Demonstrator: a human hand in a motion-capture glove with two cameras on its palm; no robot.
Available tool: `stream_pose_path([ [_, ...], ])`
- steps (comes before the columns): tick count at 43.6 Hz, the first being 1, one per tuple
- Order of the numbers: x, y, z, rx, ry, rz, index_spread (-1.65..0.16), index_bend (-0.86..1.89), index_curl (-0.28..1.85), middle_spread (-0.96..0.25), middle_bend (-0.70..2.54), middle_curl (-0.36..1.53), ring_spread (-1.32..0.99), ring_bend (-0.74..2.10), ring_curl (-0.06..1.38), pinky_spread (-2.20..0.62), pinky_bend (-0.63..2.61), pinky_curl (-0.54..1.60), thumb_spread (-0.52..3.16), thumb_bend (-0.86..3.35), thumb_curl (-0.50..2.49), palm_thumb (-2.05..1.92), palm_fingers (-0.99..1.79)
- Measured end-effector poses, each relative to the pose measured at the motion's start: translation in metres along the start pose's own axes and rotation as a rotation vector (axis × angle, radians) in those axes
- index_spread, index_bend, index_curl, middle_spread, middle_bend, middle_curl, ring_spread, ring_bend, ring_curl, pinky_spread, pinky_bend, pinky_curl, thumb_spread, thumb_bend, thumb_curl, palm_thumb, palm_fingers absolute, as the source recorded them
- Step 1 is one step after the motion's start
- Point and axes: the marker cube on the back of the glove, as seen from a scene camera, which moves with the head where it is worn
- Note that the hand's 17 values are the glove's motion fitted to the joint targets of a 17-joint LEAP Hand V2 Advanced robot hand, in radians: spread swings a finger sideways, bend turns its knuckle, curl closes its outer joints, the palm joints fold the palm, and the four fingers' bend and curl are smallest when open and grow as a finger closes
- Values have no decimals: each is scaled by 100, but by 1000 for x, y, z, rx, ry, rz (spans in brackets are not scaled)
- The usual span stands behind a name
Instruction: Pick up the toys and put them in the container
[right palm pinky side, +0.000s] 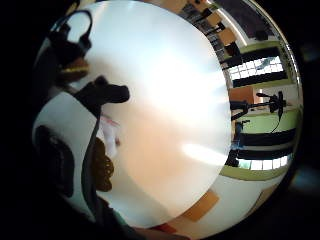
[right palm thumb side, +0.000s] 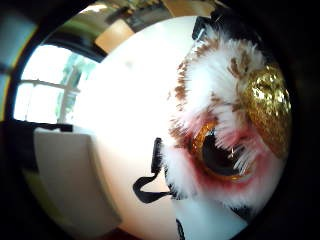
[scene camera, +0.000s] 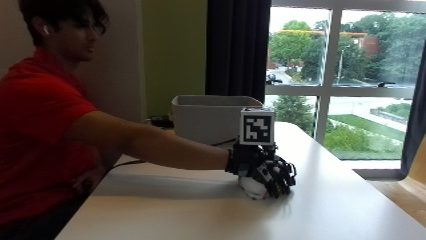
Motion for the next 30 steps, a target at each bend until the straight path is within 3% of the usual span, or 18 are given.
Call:
stream_pose_path([
  [4,1,-1,0,-7,19,-18,-47,12,37,-22,24,35,-23,80,33,-8,97,34,116,-1,31,6,59],
  [17,-2,-7,1,21,33,-50,-45,9,27,-38,50,43,-40,105,41,-35,93,33,119,2,37,20,101],
  [28,-12,-11,-4,148,70,-115,-42,19,29,-43,63,52,-41,116,48,-43,94,36,90,11,55,51,120],
  [29,-10,-12,-4,151,89,-125,-43,28,32,-43,73,56,-40,119,50,-43,88,35,86,12,56,54,136],
  [30,-9,-12,-3,152,112,-133,-43,31,33,-43,76,57,-40,120,50,-43,88,36,83,12,58,55,136],
])
